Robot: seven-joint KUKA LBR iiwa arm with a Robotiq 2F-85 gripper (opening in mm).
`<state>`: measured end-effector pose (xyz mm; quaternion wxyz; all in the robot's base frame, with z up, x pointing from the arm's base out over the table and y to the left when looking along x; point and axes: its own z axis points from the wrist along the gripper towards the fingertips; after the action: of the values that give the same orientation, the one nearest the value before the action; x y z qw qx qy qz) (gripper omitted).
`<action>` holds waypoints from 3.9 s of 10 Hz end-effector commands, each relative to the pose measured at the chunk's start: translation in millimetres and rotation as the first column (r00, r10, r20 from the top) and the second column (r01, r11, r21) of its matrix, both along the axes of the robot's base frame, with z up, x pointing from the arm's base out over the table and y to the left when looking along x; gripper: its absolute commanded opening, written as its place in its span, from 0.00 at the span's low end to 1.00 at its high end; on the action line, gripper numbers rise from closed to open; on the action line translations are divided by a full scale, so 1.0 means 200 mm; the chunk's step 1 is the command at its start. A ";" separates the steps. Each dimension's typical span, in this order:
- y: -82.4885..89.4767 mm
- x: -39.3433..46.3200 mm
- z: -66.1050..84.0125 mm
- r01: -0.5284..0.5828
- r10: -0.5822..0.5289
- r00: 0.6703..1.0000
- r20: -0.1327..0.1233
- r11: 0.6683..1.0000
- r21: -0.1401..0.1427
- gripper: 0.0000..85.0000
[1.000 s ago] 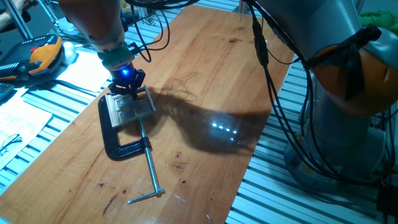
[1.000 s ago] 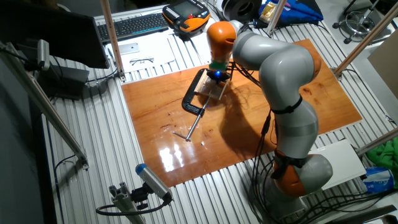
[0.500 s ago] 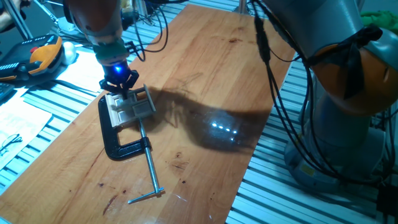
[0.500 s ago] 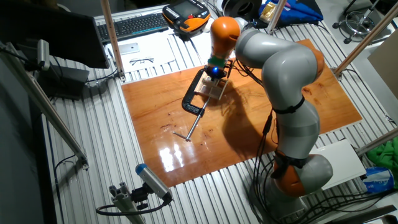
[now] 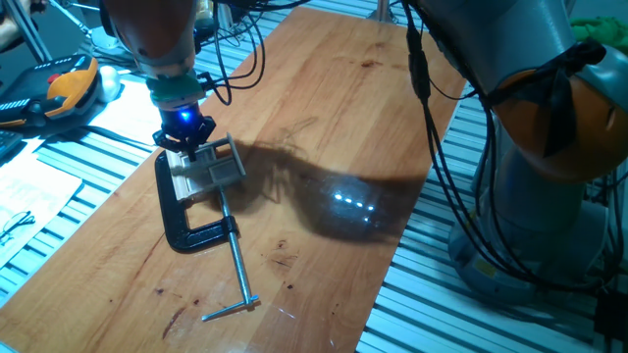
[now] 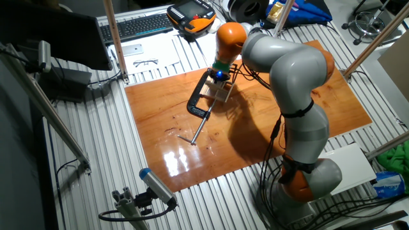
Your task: Close a sliding window
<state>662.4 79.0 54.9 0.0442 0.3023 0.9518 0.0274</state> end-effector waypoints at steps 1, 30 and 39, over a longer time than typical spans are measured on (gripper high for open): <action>0.00 0.002 0.00 0.007 -0.007 1.000 0.011 1.000 0.015 0.00; 0.00 0.006 -0.01 0.053 -0.053 0.997 -0.047 0.999 0.004 0.00; 0.04 0.073 -0.01 0.039 -0.039 0.998 -0.043 0.999 0.001 0.00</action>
<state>677.1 87.1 52.9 0.0236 0.3215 0.9464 0.0220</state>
